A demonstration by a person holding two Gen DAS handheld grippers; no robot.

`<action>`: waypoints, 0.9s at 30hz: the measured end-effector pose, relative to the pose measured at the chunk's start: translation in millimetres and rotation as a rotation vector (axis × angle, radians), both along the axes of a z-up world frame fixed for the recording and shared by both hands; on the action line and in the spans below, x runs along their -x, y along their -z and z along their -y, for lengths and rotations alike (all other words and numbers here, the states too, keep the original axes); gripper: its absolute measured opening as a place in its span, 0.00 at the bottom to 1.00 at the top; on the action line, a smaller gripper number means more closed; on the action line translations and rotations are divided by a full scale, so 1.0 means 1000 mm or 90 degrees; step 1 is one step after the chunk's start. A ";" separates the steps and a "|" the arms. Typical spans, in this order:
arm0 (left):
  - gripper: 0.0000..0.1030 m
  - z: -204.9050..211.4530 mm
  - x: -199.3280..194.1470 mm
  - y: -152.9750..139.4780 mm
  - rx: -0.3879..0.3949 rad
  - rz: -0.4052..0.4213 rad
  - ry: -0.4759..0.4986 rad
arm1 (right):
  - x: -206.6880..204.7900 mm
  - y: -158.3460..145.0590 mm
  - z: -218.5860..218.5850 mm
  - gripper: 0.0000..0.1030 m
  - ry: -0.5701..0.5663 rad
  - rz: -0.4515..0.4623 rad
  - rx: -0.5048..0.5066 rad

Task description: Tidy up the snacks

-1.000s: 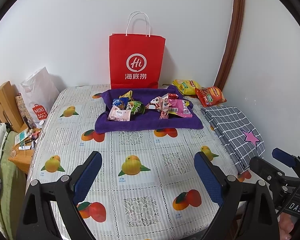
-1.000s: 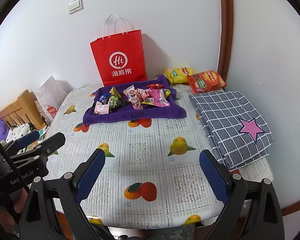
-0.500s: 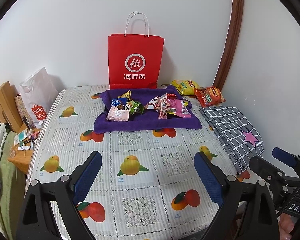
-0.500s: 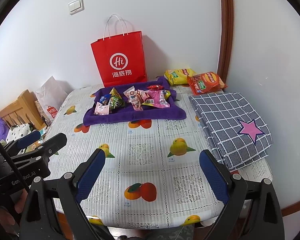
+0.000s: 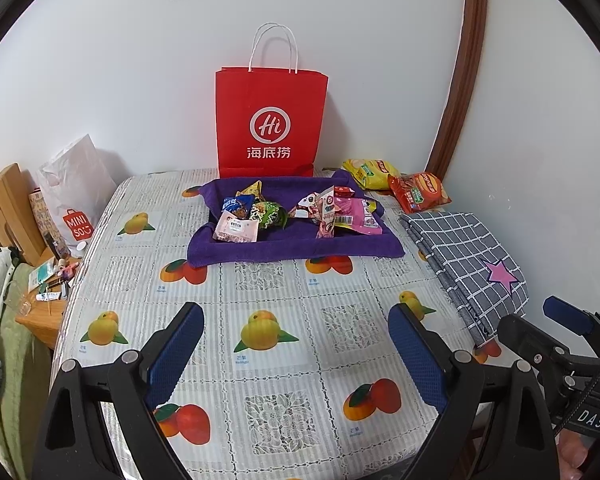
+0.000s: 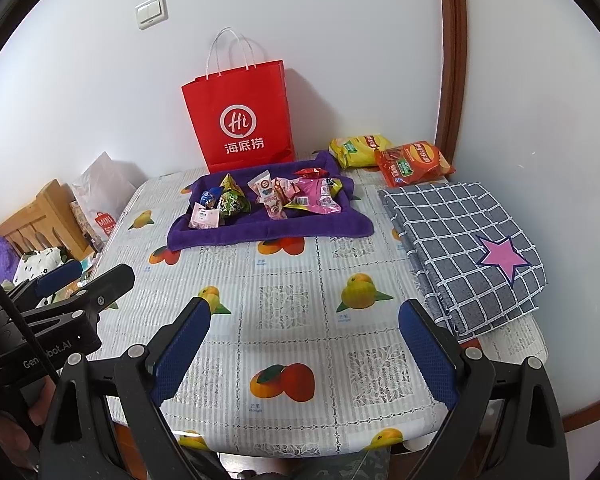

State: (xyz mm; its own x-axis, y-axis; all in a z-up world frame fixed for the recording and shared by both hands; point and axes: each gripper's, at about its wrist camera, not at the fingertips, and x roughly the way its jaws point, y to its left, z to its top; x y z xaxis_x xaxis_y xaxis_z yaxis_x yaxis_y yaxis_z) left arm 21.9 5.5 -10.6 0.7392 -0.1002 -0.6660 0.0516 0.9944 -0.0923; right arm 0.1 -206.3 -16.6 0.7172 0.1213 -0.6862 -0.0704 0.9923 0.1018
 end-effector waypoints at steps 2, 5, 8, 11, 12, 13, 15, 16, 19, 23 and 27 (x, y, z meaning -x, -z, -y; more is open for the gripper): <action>0.91 0.000 0.001 0.001 0.000 0.000 0.000 | 0.000 0.000 0.000 0.92 -0.001 0.000 -0.002; 0.91 0.001 0.000 0.001 0.002 0.000 0.000 | 0.001 0.002 0.000 0.92 0.000 -0.002 -0.006; 0.91 0.001 0.000 0.001 0.000 0.000 0.000 | 0.001 0.002 0.001 0.92 0.000 -0.001 -0.006; 0.91 0.001 0.000 0.001 0.002 0.000 0.000 | 0.001 0.002 0.001 0.92 0.001 -0.001 -0.007; 0.91 0.001 0.000 0.001 0.003 0.000 -0.001 | 0.001 0.002 0.001 0.92 0.001 -0.001 -0.008; 0.91 0.001 0.001 0.001 0.003 0.001 -0.001 | 0.001 0.002 0.001 0.92 0.001 -0.001 -0.008; 0.91 0.001 0.000 0.001 0.002 0.002 0.000 | 0.001 0.002 0.002 0.92 0.001 0.000 -0.007; 0.91 0.002 0.001 0.001 0.002 0.002 0.000 | 0.001 0.001 0.003 0.92 0.002 0.000 -0.007; 0.91 0.002 0.001 0.001 0.003 0.002 0.000 | 0.002 0.001 0.003 0.92 0.001 0.000 -0.008; 0.91 0.002 0.001 0.000 0.004 0.002 0.001 | 0.005 -0.001 0.002 0.92 0.002 0.004 -0.008; 0.91 0.001 0.001 -0.001 0.001 0.004 -0.001 | 0.006 -0.004 0.001 0.92 0.001 0.009 -0.008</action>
State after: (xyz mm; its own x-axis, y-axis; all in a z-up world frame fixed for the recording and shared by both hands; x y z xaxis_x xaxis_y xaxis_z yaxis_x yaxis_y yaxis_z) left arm 21.1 4.9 -9.5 0.7432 -0.0996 -0.6616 0.0506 0.9944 -0.0929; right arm -5.9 -207.1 -13.0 0.7266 0.1283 -0.6749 -0.0696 0.9911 0.1135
